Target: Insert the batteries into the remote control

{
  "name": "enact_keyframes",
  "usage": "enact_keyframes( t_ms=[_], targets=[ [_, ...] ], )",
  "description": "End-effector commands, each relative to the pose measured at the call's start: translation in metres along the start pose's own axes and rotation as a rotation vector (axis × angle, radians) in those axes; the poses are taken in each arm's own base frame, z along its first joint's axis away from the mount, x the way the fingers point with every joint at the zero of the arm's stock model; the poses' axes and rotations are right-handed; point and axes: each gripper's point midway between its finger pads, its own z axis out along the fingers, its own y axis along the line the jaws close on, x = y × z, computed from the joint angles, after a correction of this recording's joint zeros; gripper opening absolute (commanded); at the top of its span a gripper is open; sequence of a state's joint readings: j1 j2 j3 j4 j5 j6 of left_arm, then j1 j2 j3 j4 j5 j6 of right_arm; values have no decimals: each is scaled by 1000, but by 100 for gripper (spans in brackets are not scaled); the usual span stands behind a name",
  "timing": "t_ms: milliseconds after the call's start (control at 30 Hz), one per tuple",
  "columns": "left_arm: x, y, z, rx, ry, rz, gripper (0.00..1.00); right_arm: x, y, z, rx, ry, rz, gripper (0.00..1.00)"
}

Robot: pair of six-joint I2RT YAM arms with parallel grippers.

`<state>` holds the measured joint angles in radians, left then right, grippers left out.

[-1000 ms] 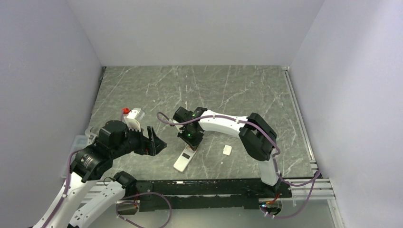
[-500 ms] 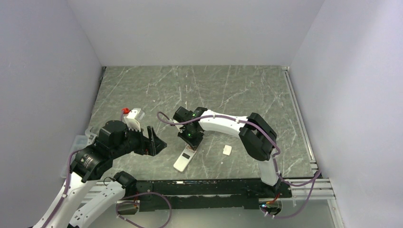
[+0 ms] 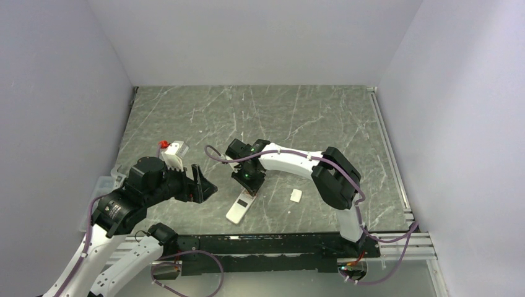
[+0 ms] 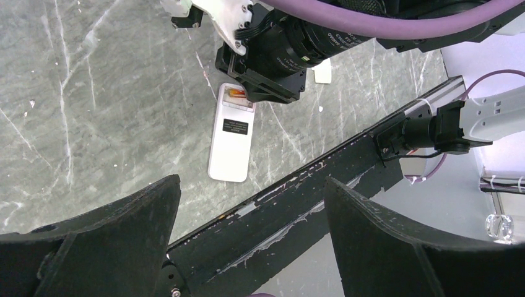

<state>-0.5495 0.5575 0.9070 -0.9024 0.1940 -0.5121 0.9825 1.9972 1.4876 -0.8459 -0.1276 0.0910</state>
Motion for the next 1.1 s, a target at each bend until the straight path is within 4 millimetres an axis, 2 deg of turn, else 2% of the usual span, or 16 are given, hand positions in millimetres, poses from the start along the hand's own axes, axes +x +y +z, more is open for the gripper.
enact_keyframes(
  t_ms=[0,300,667,867,1067],
  targets=[
    [-8,-3,0,14,-38,21,91,-24,3,-26,12,-103,3,24],
    [-7,-2,2,6,-30,15,91,-29,6,-33,0,-137,13,25],
    [-7,1,6,-16,-14,-1,90,-33,9,-52,-4,-209,36,27],
    [-7,1,6,-15,-18,-2,90,-35,21,-51,-70,-248,57,27],
    [-7,2,6,-16,-19,0,90,-38,14,-44,-34,-257,88,30]
  ],
)
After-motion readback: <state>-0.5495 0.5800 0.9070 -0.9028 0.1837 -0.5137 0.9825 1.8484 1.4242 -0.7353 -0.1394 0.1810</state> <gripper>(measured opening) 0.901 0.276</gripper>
